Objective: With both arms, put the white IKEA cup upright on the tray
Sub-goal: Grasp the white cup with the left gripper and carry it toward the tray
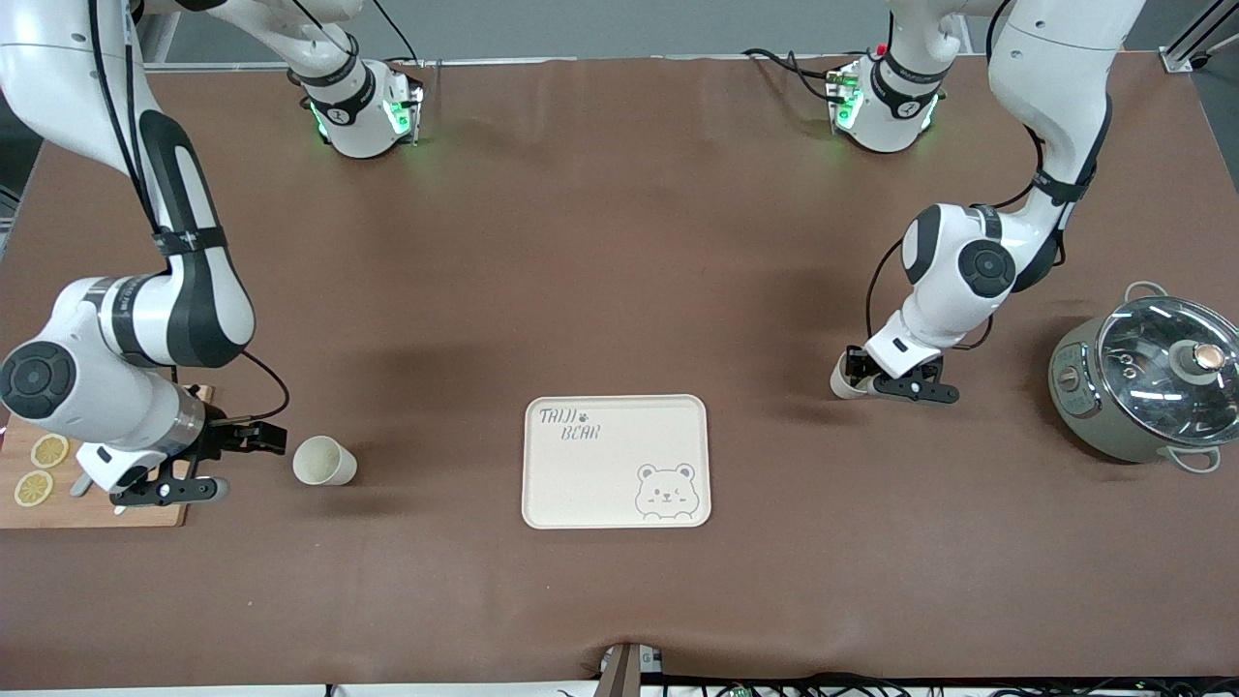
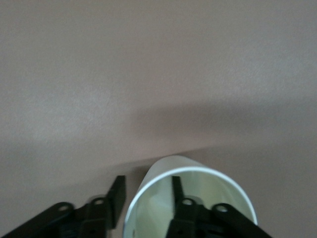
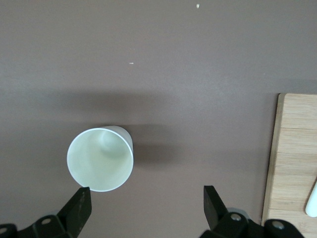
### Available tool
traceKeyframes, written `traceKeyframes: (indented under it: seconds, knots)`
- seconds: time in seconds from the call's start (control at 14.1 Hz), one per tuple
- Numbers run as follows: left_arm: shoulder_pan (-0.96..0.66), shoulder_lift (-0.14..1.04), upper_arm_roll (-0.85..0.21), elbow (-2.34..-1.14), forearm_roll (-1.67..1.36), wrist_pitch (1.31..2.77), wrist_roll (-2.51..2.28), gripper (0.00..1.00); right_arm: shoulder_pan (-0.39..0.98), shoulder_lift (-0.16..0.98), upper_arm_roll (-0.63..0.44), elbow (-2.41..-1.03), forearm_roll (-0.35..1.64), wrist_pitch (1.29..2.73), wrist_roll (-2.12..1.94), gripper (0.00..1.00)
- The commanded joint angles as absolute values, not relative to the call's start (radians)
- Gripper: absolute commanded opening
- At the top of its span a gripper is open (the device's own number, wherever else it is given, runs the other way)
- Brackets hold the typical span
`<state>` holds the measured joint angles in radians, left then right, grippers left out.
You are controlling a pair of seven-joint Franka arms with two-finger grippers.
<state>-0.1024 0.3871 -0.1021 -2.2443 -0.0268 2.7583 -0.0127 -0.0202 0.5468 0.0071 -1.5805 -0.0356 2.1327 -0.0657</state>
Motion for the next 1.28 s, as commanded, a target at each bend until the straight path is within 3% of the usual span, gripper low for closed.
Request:
traceKeyframes:
  seconds: [0.0, 0.21, 0.43, 0.85, 1.21]
  knots:
    - [-0.106, 0.411, -0.106, -2.212, -0.034, 2.766, -0.026, 0.0, -0.034, 0.577, 0.02, -1.568, -0.049, 2.164, -0.072, 1.0]
    - [-0.109, 0.439, -0.106, -2.165, -0.034, 2.764, -0.047, 0.0, -0.031, 0.609, 0.02, -1.568, -0.04, 2.181, -0.071, 1.0]
    - [-0.156, 0.468, -0.106, -2.044, -0.037, 2.747, -0.171, 0.0, -0.032, 0.621, 0.021, -1.568, -0.04, 2.181, -0.071, 1.0]
    - [-0.3, 0.662, -0.103, -1.552, -0.034, 2.334, -0.501, 0.0, -0.02, 0.647, 0.023, -1.571, -0.017, 2.189, -0.067, 1.0]
    - [-0.376, 0.76, -0.106, -1.38, -0.043, 2.293, -0.616, 0.0, -0.026, 0.675, 0.025, -1.577, 0.014, 2.22, -0.066, 1.0]
